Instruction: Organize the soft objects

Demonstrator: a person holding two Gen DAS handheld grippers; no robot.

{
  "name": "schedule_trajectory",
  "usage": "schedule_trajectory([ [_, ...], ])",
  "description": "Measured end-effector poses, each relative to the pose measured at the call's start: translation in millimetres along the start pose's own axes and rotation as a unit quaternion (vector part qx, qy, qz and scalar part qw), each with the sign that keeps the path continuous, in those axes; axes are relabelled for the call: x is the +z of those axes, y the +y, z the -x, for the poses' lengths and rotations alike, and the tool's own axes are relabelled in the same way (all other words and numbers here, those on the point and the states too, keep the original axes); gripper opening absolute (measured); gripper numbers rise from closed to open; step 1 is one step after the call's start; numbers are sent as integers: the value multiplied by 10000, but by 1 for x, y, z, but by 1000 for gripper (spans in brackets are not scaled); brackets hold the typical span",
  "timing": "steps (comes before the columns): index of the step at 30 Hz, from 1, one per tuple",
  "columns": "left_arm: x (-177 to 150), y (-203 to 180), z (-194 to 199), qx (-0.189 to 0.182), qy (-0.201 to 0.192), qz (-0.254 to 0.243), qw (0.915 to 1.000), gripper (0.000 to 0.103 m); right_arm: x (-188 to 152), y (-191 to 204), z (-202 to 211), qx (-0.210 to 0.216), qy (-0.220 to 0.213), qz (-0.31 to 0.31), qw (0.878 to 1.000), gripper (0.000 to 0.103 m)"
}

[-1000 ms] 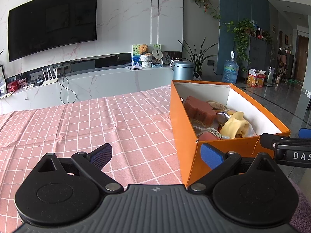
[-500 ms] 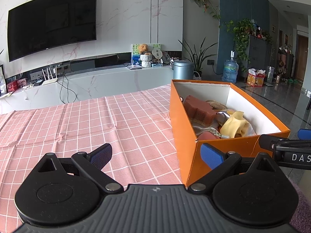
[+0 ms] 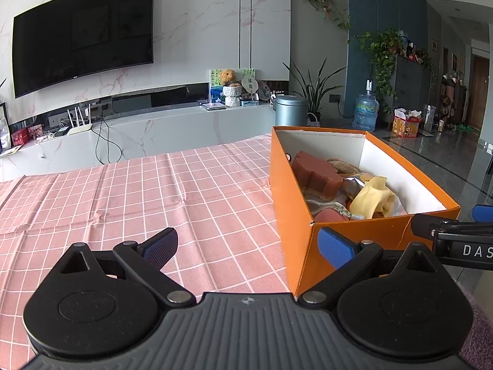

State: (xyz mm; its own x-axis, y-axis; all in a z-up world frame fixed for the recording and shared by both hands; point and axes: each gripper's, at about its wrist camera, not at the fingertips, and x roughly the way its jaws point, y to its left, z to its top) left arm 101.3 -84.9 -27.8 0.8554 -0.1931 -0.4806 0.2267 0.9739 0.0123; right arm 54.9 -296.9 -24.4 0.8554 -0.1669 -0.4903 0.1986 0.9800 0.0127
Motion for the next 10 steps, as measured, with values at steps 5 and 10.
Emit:
schedule_trajectory([
  [5,0,-1,0,1,6,-3,10000,103,1,0,-1,3,8,3,10000,100],
  [10,1,0,2,-8,-28,-10,10000,103,-1,0,-1,5,8,0,10000,100],
])
